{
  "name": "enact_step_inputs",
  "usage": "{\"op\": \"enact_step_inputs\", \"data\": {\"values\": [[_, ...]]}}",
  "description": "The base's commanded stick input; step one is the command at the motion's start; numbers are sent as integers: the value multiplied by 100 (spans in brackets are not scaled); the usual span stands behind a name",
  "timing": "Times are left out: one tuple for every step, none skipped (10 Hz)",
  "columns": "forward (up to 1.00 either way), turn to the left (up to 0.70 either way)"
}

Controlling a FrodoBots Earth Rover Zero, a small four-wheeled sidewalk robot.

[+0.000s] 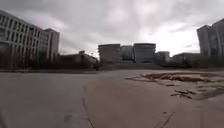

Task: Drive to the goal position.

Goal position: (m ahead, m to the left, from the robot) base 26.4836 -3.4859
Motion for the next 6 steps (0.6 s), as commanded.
{"op": "enact_step_inputs", "data": {"values": [[100, 3], [100, 6], [100, 6], [100, 2], [100, 9], [100, -13]]}}
